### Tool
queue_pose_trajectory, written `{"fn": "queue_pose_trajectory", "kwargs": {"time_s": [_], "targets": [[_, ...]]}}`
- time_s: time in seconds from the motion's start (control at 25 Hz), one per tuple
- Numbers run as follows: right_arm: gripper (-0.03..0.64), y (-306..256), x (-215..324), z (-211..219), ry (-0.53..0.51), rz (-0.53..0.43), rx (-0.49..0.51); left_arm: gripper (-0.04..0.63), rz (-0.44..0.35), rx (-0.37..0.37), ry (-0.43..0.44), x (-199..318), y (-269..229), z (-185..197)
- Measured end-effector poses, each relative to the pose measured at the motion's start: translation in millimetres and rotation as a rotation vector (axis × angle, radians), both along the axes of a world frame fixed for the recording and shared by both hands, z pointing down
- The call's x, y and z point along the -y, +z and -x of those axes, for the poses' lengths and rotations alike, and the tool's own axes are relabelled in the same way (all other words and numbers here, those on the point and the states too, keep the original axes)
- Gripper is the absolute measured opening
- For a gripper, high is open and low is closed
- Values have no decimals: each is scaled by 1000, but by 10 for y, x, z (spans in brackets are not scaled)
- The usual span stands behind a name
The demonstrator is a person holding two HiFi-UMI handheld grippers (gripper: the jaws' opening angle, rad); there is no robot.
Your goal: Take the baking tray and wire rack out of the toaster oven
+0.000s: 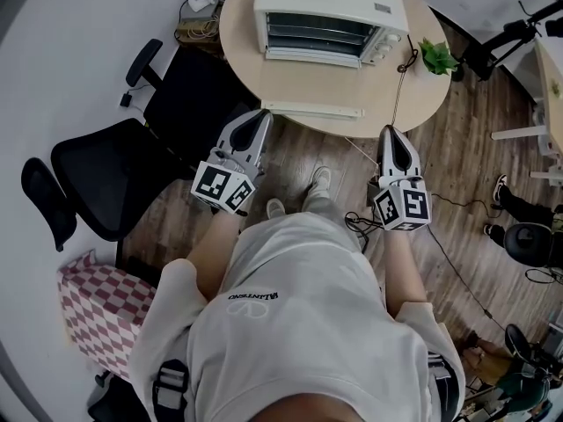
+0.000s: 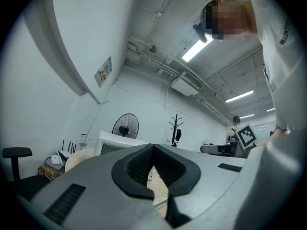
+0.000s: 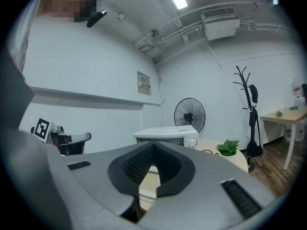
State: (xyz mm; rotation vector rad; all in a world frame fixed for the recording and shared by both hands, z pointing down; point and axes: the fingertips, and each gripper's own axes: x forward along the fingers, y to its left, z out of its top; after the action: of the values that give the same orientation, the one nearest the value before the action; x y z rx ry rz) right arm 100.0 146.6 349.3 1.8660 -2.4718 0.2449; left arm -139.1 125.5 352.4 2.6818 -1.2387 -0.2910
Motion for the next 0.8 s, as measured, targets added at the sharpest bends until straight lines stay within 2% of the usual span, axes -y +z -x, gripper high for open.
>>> {"fn": "queue_pose_trajectory", "kwargs": {"time_s": [0.48, 0.8], "targets": [[2, 121, 761, -241, -115, 24, 45, 2, 26, 14, -34, 588, 45, -576], [2, 263, 1242, -315, -229, 42, 79, 2, 68, 6, -73, 1046, 190, -932]]}}
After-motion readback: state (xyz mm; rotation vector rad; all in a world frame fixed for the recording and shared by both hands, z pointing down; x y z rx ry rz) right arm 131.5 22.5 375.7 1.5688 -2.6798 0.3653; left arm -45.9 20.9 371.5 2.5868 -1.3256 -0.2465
